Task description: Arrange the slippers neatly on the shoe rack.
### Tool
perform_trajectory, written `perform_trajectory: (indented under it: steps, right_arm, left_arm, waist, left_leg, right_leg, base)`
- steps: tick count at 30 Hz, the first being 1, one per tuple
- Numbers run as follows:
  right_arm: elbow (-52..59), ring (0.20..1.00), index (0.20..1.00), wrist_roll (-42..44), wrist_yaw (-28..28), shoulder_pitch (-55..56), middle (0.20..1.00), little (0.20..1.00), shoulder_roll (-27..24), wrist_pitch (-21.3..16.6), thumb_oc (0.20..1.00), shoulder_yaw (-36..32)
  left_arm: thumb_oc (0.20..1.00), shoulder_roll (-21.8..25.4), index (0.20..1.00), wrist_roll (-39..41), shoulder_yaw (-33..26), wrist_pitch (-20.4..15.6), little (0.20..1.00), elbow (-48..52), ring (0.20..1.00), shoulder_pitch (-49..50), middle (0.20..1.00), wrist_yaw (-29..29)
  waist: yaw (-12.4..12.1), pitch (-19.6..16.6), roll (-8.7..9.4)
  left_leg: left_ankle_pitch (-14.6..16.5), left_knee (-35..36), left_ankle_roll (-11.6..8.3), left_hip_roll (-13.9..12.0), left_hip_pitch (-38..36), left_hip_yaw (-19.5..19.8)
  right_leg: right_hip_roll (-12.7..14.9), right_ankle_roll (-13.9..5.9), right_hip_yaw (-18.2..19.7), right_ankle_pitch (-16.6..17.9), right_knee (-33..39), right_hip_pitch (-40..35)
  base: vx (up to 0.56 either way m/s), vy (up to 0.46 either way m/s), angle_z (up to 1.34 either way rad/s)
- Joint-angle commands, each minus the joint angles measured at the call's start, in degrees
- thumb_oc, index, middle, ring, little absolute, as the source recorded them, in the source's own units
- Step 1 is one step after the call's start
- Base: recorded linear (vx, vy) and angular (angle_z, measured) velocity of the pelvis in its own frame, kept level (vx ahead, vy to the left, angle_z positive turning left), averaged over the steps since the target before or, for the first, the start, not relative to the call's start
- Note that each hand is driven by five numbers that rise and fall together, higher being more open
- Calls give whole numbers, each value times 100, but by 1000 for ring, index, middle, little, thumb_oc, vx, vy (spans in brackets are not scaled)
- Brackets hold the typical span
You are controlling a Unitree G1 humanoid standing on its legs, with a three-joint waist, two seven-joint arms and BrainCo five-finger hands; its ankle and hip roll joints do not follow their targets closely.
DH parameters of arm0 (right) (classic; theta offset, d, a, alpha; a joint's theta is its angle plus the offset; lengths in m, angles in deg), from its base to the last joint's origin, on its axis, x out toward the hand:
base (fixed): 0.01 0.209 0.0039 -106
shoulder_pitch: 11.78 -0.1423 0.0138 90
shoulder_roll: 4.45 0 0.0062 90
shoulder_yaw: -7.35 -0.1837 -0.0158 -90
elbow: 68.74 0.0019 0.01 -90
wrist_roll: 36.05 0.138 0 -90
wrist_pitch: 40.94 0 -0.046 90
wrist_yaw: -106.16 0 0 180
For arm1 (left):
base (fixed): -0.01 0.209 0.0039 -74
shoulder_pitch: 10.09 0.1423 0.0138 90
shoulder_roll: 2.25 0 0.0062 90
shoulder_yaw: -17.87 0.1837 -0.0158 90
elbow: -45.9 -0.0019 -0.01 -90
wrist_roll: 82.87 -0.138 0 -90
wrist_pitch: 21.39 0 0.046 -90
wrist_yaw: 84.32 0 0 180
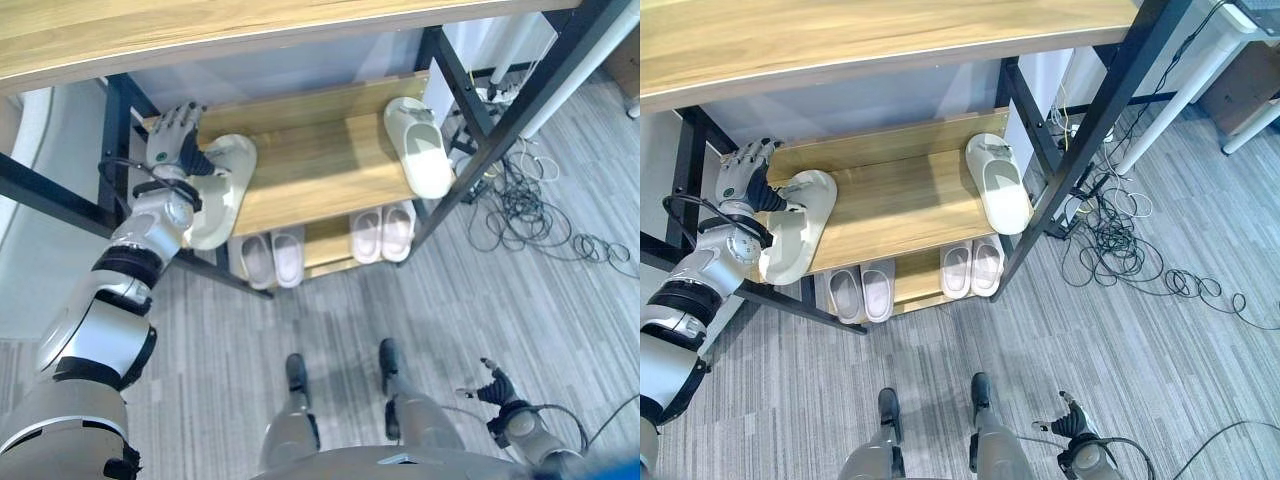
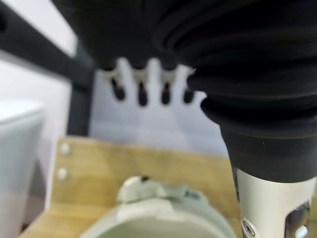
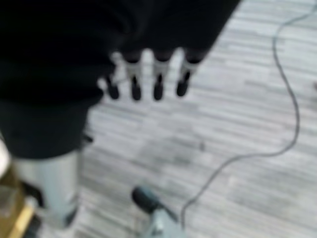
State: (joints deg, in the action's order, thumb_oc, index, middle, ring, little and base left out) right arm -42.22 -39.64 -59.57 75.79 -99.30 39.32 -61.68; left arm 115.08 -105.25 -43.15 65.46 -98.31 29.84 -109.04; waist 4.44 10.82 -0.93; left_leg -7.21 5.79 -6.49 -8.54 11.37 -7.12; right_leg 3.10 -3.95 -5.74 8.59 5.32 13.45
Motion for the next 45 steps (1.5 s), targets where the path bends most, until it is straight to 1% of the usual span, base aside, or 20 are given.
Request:
perform_trajectory:
  steps: [1,5,6,10,12,14,15,16,18,19,20,21,23,27,28,29,35,40,42,45]
  right_arm:
    - [180,1000,1000,156,53,-156,1000,1000,-228,-54,1000,58]
    - [199,1000,1000,188,58,-149,1000,1000,-229,-84,1000,94]
    - [179,1000,1000,180,69,-148,1000,1000,-230,-110,1000,119]
    - [170,1000,1000,181,66,-156,1000,1000,-226,-118,1000,149]
    - [152,1000,1000,159,98,-196,1000,1000,-234,-134,1000,180]
    - [125,1000,1000,158,102,-235,1000,1000,-228,-119,1000,229]
    - [61,1000,1000,160,90,-238,1000,1000,-196,-89,1000,214]
    - [61,1000,1000,160,90,-236,1000,1000,-198,-89,1000,212]
    - [-14,1000,1000,173,64,-234,1000,1000,-145,-35,1000,199]
    - [-17,1000,1000,171,57,-241,1000,1000,-132,-22,1000,206]
    - [-3,1000,1000,168,61,-271,1000,1000,-118,-14,1000,235]
    - [5,1000,1000,168,77,-280,1000,1000,-101,-12,1000,251]
    - [21,1000,1000,157,89,-299,1000,1000,-112,-6,1000,256]
    - [12,1000,1000,126,147,-328,1000,1000,-71,61,1000,221]
    - [12,1000,1000,126,147,-329,1000,1000,-74,61,1000,216]
    - [14,1000,1000,81,191,-337,1000,1000,-53,77,1000,227]
    - [235,1000,1000,-126,213,-230,1000,1000,-127,90,1000,345]
    - [256,1000,1000,-244,196,-103,1000,1000,-315,112,1000,304]
    - [183,1000,1000,-217,204,-88,1000,1000,-423,102,1000,257]
    - [125,1000,1000,-199,215,-110,1000,1000,-491,91,1000,249]
  left_arm:
    - [1000,207,1000,194,-108,-37,1000,-295,1000,-497,1000,-43]
    - [1000,170,1000,48,41,10,1000,-519,1000,-580,1000,-65]
    - [1000,215,1000,-278,266,72,1000,-602,1000,-614,1000,-63]
    - [1000,131,1000,-328,332,112,1000,-789,1000,-616,1000,-18]
    - [1000,130,1000,-778,671,195,1000,-807,1000,-718,1000,-37]
    - [1000,-33,1000,-775,724,216,1000,-781,1000,-725,1000,104]
    - [200,-223,200,-767,717,206,200,-733,200,-666,200,276]
    - [200,-225,200,-767,716,208,200,-731,200,-665,200,278]
    - [200,-513,200,-560,594,155,200,-701,200,-568,200,442]
    - [200,-607,200,-515,575,154,200,-730,200,-574,200,425]
    - [200,-867,200,-428,527,158,200,-779,200,-607,200,334]
    - [200,-1001,200,-388,494,170,200,-752,200,-589,200,298]
    - [200,-1129,200,-395,509,194,200,-747,200,-608,200,264]
    - [200,-1774,200,-462,467,275,200,-194,200,-582,200,184]
    - [200,-1781,200,-461,470,274,200,-202,200,-590,200,181]
    - [200,-1961,200,-484,403,286,200,-77,200,-508,200,96]
    - [200,-2120,200,-335,260,349,200,-200,200,-707,200,-154]
    - [200,-2134,200,143,48,395,200,-646,200,-1085,200,-296]
    - [200,-2035,200,105,177,435,200,-877,200,-1491,200,-382]
    - [200,-1974,200,73,244,461,200,-997,200,-1705,200,-433]
  waist:
    - [-41,250,-224]
    - [-24,260,-224]
    - [-12,259,-230]
    - [6,266,-223]
    - [25,289,-212]
    - [30,306,-205]
    - [32,315,-198]
    - [31,314,-200]
    - [29,304,-192]
    - [31,298,-192]
    - [40,298,-172]
    - [46,304,-166]
    - [50,310,-163]
    - [55,391,-186]
    - [52,396,-189]
    - [56,420,-189]
    - [101,450,-139]
    - [187,491,-102]
    - [250,511,-122]
    - [291,531,-148]
  left_leg:
    - [61,-79,25,146,338,370]
    - [71,-79,31,132,342,364]
    - [79,-79,36,132,333,354]
    - [87,-79,48,131,320,341]
    - [92,-79,47,128,324,330]
    - [95,-79,51,130,331,336]
    - [97,-79,54,131,324,340]
    - [97,-79,54,130,324,340]
    - [103,-79,54,126,319,338]
    - [105,-79,53,125,314,338]
    - [109,-79,50,121,310,336]
    - [110,-79,49,122,308,340]
    - [110,-79,48,123,310,341]
    - [97,-79,40,131,295,340]
    - [97,-79,40,130,293,341]
    - [102,-79,24,122,291,337]
    - [79,-79,-3,28,277,200]
    - [65,-79,-2,-63,192,12]
    - [54,-79,-8,-93,164,-47]
    - [39,-79,-22,-110,166,-87]
  right_leg:
    - [227,-427,-115,-661,-667,322]
    - [236,-433,-120,-655,-667,336]
    - [237,-441,-114,-651,-668,336]
    - [238,-439,-99,-662,-688,350]
    - [241,-446,-92,-659,-691,353]
    - [237,-447,-90,-653,-680,358]
    - [233,-443,-95,-657,-677,354]
    - [233,-443,-96,-657,-677,353]
    - [236,-431,-102,-666,-667,342]
    - [233,-427,-98,-669,-666,338]
    - [225,-418,-96,-670,-669,339]
    - [222,-414,-90,-669,-667,343]
    - [218,-411,-84,-672,-669,347]
    - [216,-382,-84,-714,-713,348]
    - [215,-381,-85,-716,-715,347]
    - [209,-379,-87,-734,-725,349]
    - [150,-375,1,-730,-785,430]
    - [89,-366,147,-772,-911,536]
    - [72,-362,191,-785,-958,583]
    - [69,-363,217,-787,-979,632]
  base:
    - [0,0,0]
    - [5,2,1]
    - [24,12,5]
    - [5,4,1]
    - [0,0,0]
    - [0,0,0]
    - [0,0,0]
    - [-1,3,3]
    - [2,-2,4]
    - [1,-16,7]
    - [-4,-20,7]
    - [-6,-24,6]
    - [-2,-5,2]
    - [-8,-13,1]
    - [-12,-27,4]
    - [0,0,0]
    - [-2,-46,-4]
    - [10,-61,-22]
    - [5,-73,-20]
    - [11,-45,-18]
